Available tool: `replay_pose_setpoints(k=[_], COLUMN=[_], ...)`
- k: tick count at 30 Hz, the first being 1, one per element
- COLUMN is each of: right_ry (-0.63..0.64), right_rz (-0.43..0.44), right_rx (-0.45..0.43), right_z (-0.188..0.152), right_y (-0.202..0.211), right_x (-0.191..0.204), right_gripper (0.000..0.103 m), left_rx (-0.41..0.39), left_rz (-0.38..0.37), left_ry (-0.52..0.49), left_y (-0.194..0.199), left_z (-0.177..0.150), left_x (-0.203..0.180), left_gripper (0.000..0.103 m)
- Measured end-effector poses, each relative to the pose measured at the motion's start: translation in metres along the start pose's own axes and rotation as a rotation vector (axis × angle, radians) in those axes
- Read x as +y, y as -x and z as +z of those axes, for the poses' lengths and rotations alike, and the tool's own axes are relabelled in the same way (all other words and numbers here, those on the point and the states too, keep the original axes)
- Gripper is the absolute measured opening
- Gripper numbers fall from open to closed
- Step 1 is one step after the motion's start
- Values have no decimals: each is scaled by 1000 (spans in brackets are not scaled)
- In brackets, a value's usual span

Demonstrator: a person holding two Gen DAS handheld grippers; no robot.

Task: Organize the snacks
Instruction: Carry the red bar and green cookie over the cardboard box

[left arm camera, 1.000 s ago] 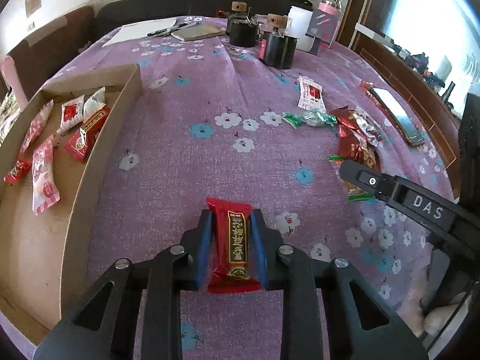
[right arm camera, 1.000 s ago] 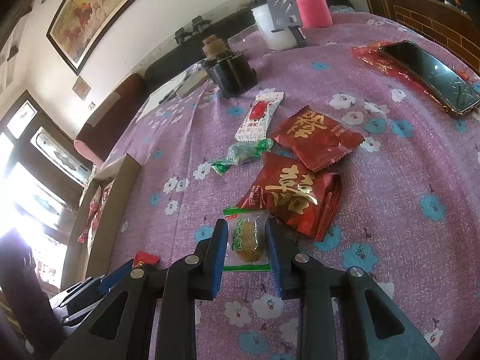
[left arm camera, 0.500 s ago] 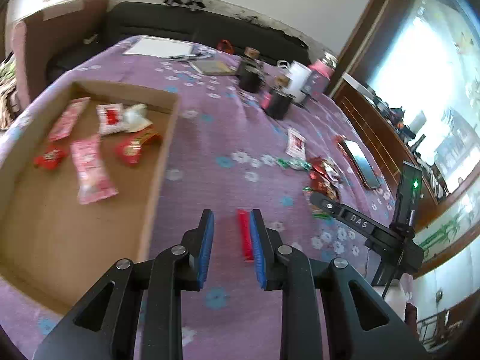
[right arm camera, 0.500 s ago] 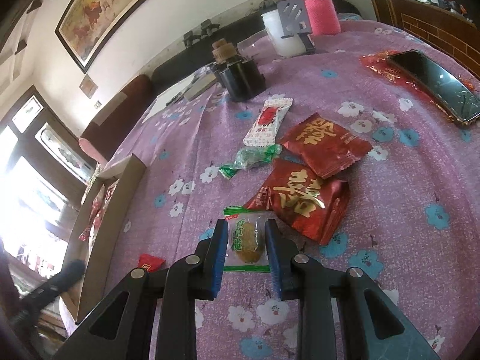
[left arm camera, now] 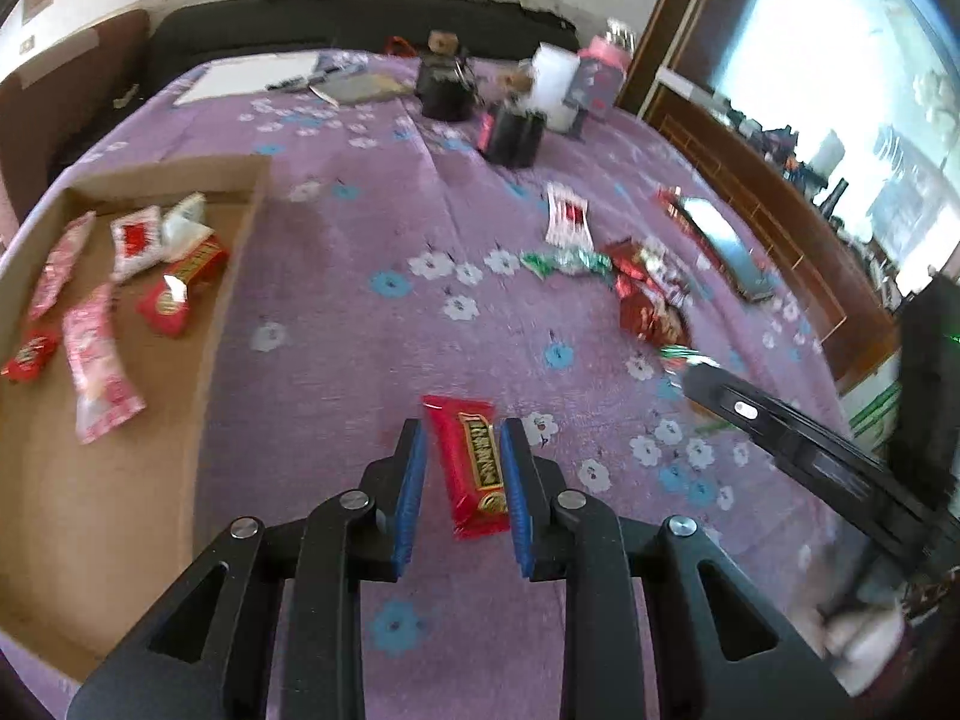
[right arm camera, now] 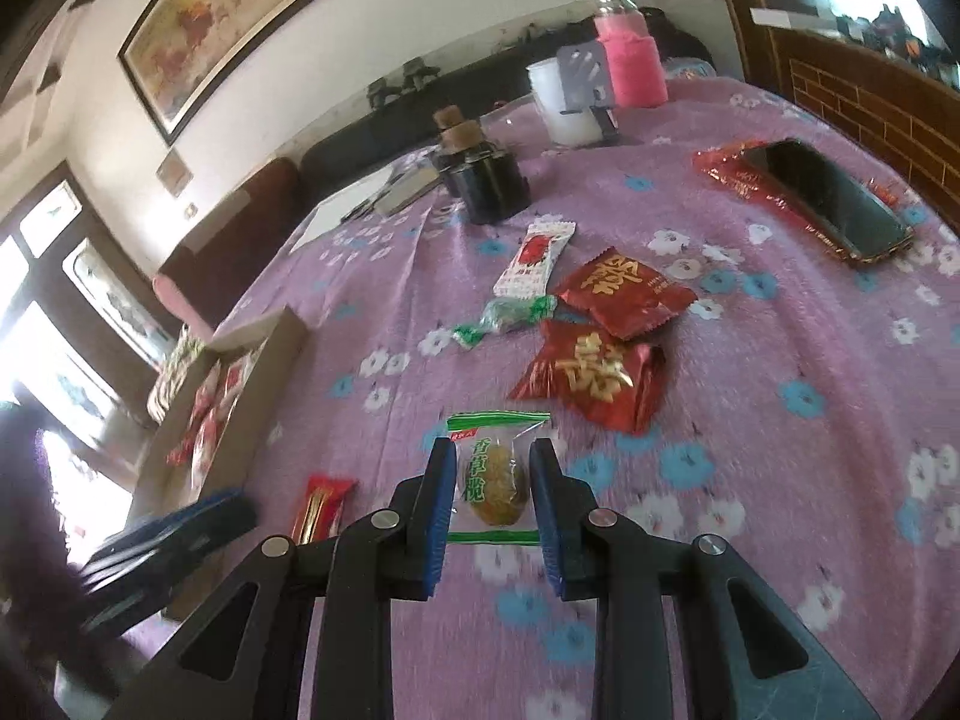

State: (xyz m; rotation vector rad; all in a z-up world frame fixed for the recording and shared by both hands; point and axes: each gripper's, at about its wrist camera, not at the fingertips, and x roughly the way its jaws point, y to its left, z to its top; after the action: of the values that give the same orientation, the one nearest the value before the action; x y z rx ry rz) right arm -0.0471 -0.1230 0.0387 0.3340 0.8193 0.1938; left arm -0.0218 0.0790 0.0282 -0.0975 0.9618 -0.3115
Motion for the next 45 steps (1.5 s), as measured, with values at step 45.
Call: replay_pose_setpoints(k=[45], right_ry=[434], right_rz=[252], right_rx=[262], right_z=[-40], right_y=[-86], right_x=[261], right_gripper=[25], left_rx=[-25], left_rz=[231], left_ry=[345], left_y=[67], left_z=[-21], left_x=[229], left_gripper=[17])
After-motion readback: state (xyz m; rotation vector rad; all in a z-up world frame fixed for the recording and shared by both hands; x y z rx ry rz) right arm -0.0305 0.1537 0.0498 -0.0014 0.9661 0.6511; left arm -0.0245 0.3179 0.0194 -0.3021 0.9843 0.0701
